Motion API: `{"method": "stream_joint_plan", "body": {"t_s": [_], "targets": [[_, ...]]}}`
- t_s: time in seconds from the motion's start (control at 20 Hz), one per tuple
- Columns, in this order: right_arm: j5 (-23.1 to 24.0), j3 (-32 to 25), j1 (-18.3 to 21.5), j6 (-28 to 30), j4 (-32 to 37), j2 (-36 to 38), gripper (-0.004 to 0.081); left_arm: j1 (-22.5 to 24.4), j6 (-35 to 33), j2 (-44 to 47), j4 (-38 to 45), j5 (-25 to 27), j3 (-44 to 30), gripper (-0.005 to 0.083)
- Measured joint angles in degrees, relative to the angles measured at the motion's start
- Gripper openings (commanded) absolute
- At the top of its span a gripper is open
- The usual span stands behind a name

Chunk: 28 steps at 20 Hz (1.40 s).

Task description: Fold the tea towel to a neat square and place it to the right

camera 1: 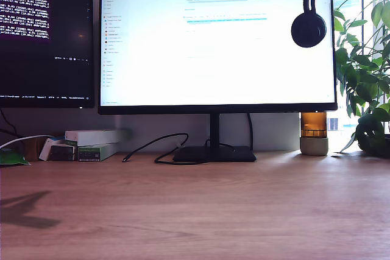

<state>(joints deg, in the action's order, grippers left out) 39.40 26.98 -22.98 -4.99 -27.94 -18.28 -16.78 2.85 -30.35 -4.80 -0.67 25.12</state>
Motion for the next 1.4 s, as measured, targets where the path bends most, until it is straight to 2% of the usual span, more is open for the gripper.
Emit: {"method": "stream_joint_plan", "body": {"t_s": [0.1,0.15,0.2,0.3,0.4,0.45,0.55,0.65,0.85,0.95,1.05,1.25,1.4], "targets": [[-2.4,0.0,-0.2,-4.5,-1.2,-0.3,-0.0012,0.0,0.0,0.0,-0.2,-0.8,0.0,-0.0024],[-3.0,-0.2,-0.4,-7.8,-0.2,-0.3,-0.0012,0.0,0.0,0.0,-0.2,-0.9,0.0,-0.0024],[-4.3,-0.8,-0.4,-7.9,3.6,-0.3,-0.0012,0.0,0.0,0.0,-0.1,-0.9,0.0,-0.0024],[-8.3,-2.0,-0.3,-2.4,12.0,-1.1,-0.0012,0.0,0.0,-0.1,0.2,-0.9,0.0,-0.0024],[-9.1,-3.5,0.5,2.6,20.7,-3.3,-0.0012,0.0,0.0,-0.1,1.0,-0.9,0.0,-0.0024],[-9.2,-4.8,2.4,3.6,25.0,-4.6,-0.0012,0.0,0.0,-0.1,1.2,-0.9,0.0,-0.0024],[-10.3,-7.9,7.3,4.9,29.1,-6.4,-0.0012,0.0,0.0,-0.1,2.9,-0.9,-0.4,-0.0024],[-13.4,-11.0,12.3,5.6,30.1,-6.8,-0.0012,0.0,0.0,-0.1,6.2,-0.7,-2.6,-0.0024],[-22.6,-11.4,21.2,3.4,30.6,-6.1,-0.0012,0.0,0.0,-0.2,10.0,0.1,-9.5,-0.0024],[-24.1,-11.4,22.6,2.3,30.1,-5.9,-0.0012,0.3,0.0,-0.8,10.2,2.6,-11.5,-0.0024],[-24.2,-12.9,23.1,1.9,31.7,-5.9,-0.0012,2.5,0.0,-0.9,13.2,4.0,-12.9,-0.0024],[-25.9,-20.7,23.3,1.8,34.0,-6.0,-0.0012,9.4,0.0,-0.9,18.4,2.0,-13.9,-0.0024],[-27.0,-22.5,23.3,1.8,34.4,-6.1,-0.0012,13.6,0.7,-0.9,17.8,-1.5,-15.4,-0.0024]]}}
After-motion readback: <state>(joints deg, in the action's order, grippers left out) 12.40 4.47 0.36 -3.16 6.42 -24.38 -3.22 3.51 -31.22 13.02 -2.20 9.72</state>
